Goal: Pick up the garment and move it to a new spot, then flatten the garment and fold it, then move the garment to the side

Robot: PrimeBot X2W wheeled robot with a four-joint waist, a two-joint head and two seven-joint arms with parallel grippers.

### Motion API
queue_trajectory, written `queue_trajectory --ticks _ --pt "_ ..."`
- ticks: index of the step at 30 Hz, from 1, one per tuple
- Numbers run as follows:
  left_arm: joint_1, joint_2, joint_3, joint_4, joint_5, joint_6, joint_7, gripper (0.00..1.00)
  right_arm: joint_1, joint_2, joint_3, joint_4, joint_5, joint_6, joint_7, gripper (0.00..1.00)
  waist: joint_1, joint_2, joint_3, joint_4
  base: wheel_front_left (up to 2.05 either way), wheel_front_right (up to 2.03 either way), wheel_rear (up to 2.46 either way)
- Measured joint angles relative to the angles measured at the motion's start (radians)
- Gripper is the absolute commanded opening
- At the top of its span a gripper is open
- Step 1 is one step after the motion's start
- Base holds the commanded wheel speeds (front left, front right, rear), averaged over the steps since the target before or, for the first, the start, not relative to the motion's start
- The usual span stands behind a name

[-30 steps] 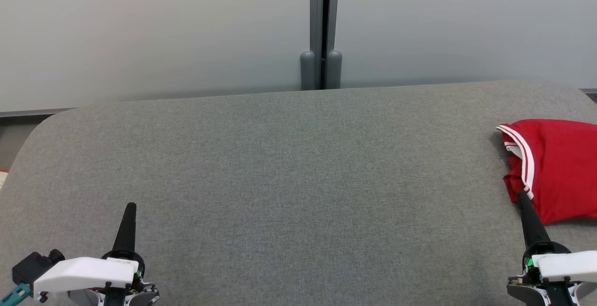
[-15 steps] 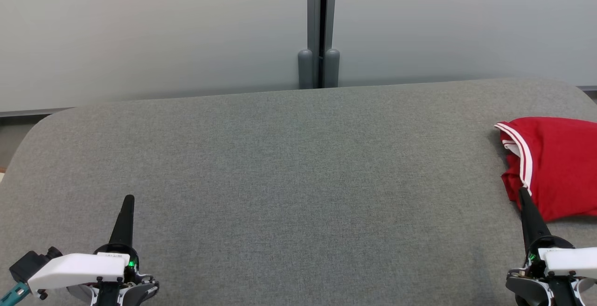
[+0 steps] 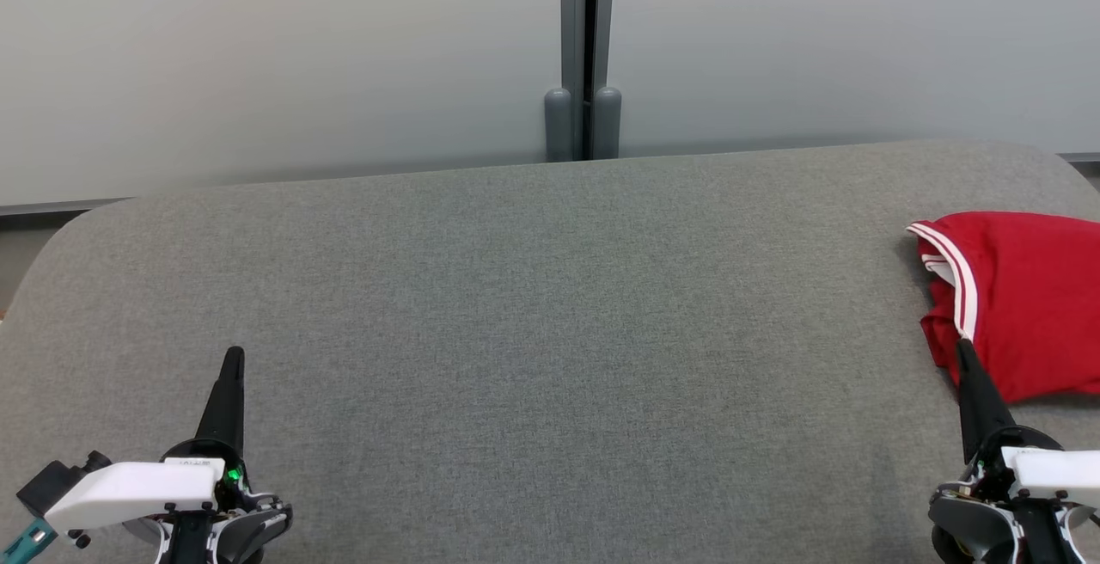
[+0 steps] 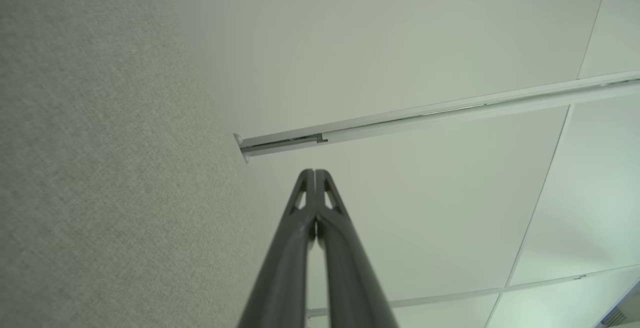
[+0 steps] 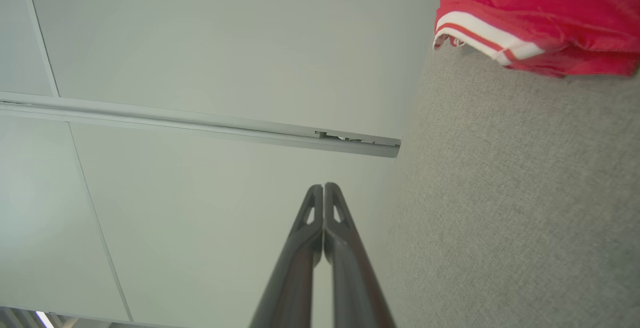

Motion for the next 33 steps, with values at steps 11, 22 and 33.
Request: queue_trajectory --ticks 11,22,33 --pt "-0.007 -0.011 0.019 0.001 -0.067 -0.015 0.021 0.00 -0.016 0.007 -0.008 0.019 0.071 0.000 0.006 0.00 0.0000 0.0000 0.003 -0.005 0.00 0.00 0.00" --pt "-0.019 -0.018 0.030 0.001 -0.110 -0.024 0.030 0.00 -0.026 0.011 -0.014 0.029 0.115 0.000 0.008 0.00 0.0000 0.0000 0.006 -0.008 0.00 0.00 0.00" --pt "-0.019 -0.018 0.030 0.001 -0.110 -0.024 0.030 0.00 -0.026 0.012 -0.016 0.029 0.115 0.000 0.008 0.00 0.0000 0.0000 0.006 -0.008 0.00 0.00 0.00"
